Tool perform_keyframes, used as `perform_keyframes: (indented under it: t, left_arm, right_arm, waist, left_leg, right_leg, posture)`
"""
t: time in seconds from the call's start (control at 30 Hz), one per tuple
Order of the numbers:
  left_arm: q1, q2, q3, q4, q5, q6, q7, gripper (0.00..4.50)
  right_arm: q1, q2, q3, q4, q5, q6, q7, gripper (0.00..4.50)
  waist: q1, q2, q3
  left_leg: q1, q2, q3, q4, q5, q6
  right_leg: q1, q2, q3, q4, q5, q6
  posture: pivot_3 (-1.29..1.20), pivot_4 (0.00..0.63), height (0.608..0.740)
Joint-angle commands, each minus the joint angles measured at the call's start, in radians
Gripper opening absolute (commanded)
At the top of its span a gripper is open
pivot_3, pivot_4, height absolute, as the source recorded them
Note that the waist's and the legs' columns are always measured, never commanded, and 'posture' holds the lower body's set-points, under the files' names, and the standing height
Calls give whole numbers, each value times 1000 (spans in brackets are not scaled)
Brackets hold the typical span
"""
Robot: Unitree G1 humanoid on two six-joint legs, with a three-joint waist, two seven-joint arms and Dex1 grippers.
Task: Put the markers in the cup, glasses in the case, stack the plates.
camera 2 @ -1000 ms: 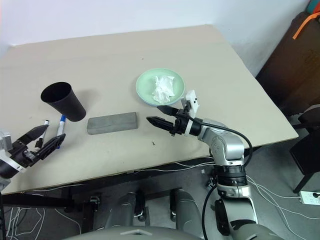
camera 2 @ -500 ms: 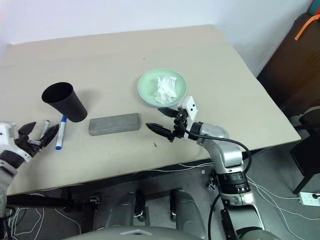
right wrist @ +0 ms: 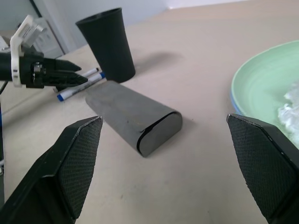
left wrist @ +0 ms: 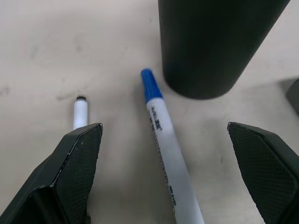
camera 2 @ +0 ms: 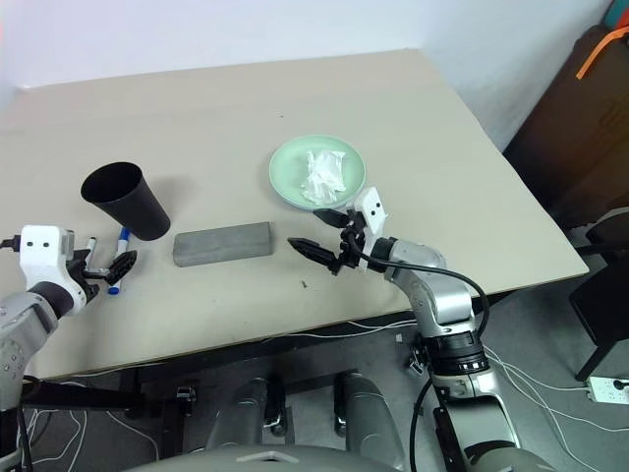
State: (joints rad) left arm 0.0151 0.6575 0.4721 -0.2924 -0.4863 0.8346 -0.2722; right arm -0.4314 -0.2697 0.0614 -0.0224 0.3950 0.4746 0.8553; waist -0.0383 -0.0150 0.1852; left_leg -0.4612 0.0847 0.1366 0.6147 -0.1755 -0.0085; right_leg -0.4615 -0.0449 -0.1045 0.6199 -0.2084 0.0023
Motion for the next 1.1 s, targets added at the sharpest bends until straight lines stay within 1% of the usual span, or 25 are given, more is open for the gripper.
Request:
perform_keyframes:
  t: [0.03,0.2,0.3,0.5,0.77,0.87,0.9,1.03,1.1]
  left_arm:
    - [-22,16,11,-55,5,88,39,4500]
    - [-109,-5,24,-69,-18,263,108,4500]
    - [-155,-9,-9,-54,-2,282,111,4500]
    - [-202,-39,-55,-29,13,322,119,4500]
    - [-249,-68,-58,3,29,384,136,4500]
    - [-268,-65,-52,26,37,386,137,3894]
    - [-273,-63,-52,30,37,393,134,3598]
    - [-297,-72,-35,43,53,409,154,2204]
    - [-302,-69,-34,51,64,408,158,1420]
  right_arm:
    - [-11,1,5,-12,0,-23,-12,4475]
    - [-15,3,12,-6,-3,-23,-27,4475]
    - [-15,2,11,-8,-2,-22,-29,4475]
    - [24,2,9,-52,2,-49,-36,4475]
    - [42,-1,17,-70,-8,-54,-59,4475]
    - [46,-5,19,-67,-14,-63,-64,4500]
    - [48,-6,18,-66,-16,-65,-65,4500]
    - [50,-10,18,-60,-21,-72,-68,4500]
    - [48,-12,19,-57,-23,-74,-67,4500]
  waist:
    - [1,0,0]
    - [8,0,0]
    - [20,0,0]
    - [24,0,0]
    - [25,0,0]
    - [26,0,0]
    - [26,0,0]
    - [26,0,0]
    - [26,0,0]
  left_leg:
    - [0,0,0,0,0,0]
    - [0,0,0,2,0,0]
    - [0,0,-1,6,0,0]
    - [0,0,-1,10,0,0]
    - [0,0,-2,10,0,0]
    - [0,0,-3,10,0,0]
    - [0,0,-3,10,0,0]
    - [0,0,-3,11,0,0]
    - [0,0,-3,12,0,0]
  right_leg:
    - [0,0,0,0,0,0]
    - [0,0,0,3,0,0]
    - [0,0,0,6,0,0]
    - [0,0,0,9,0,0]
    - [0,-1,0,10,0,0]
    - [0,-1,0,10,0,0]
    - [0,-1,0,10,0,0]
    - [1,-1,0,10,0,0]
    - [1,0,0,11,0,0]
  posture:
    - [0,150,740]
    - [0,150,740]
    - [0,150,740]
    - [0,150,740]
    - [0,150,740]
    - [0,150,740]
    - [0,150,740]
    - [0,150,740]
    - [0,150,740]
